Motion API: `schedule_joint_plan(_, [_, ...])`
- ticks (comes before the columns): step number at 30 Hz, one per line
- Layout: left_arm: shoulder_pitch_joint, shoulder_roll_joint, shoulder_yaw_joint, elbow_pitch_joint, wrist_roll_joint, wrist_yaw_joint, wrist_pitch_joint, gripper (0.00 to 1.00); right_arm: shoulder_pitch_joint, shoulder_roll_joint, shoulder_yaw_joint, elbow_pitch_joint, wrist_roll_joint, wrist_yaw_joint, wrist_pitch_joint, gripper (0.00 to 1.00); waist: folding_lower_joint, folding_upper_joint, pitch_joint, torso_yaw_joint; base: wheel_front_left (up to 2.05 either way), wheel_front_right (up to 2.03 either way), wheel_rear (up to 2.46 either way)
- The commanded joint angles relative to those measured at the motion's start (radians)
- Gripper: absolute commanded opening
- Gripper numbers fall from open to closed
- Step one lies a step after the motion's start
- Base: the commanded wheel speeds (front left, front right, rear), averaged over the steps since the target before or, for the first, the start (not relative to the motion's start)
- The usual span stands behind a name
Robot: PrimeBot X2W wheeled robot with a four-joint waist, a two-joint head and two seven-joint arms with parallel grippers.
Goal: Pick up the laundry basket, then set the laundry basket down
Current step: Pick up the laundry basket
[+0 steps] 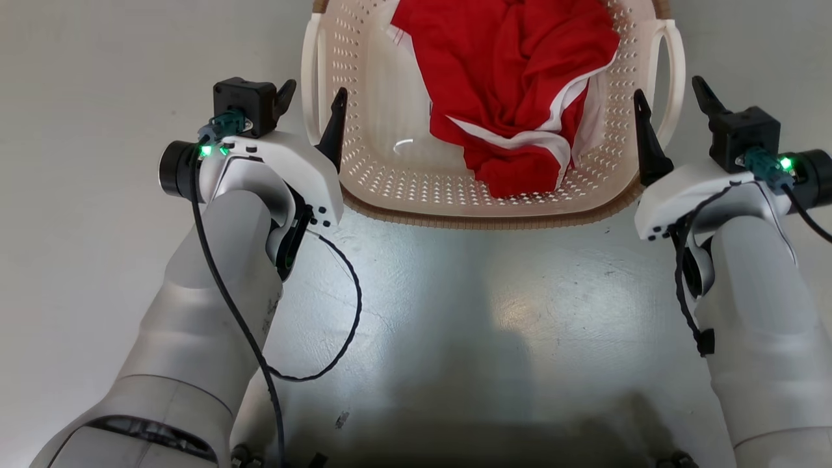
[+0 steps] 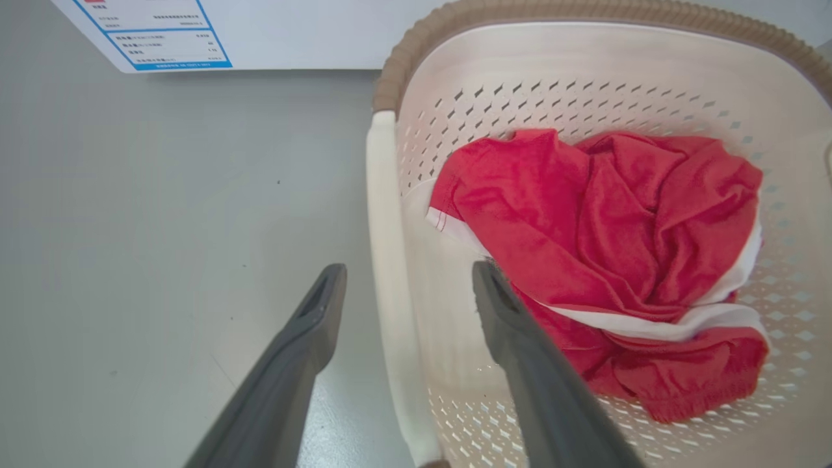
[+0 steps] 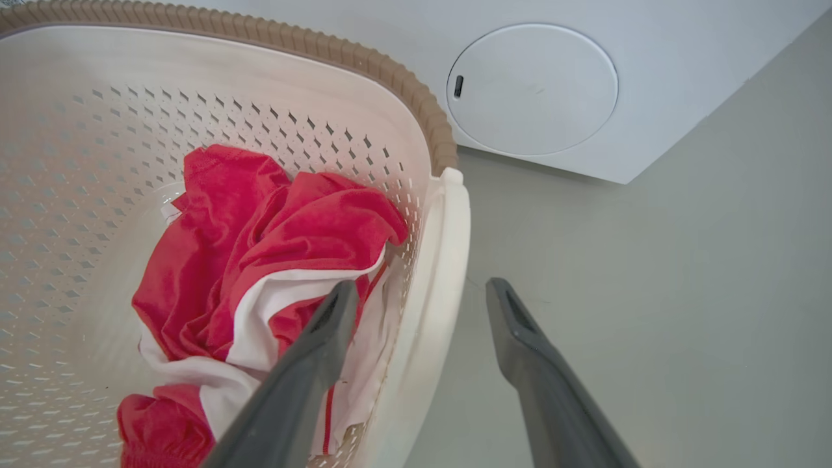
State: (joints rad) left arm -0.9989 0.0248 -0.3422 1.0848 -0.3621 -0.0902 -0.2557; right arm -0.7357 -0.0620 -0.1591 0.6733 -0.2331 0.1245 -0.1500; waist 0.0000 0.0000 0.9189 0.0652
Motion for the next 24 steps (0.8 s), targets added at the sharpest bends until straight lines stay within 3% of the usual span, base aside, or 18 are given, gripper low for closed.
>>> schedule_joint_plan(1, [-0.002, 0.025, 0.007, -0.005, -0.008, 0.01, -0.006, 1.0, 0.007, 0.012, 0.023, -0.008, -0.002, 0.006, -0.008, 1.0, 0.0, 0.0, 0.01, 0.0, 0.0, 0.0, 0.0])
schedule_joint_plan(24, [-0.061, 0.025, -0.07, 0.042, -0.039, 0.032, -0.006, 1.0, -0.047, 0.012, 0.069, 0.06, 0.052, 0.006, -0.026, 1.0, 0.0, 0.0, 0.052, -0.009, 0.0, 0.0, 0.0])
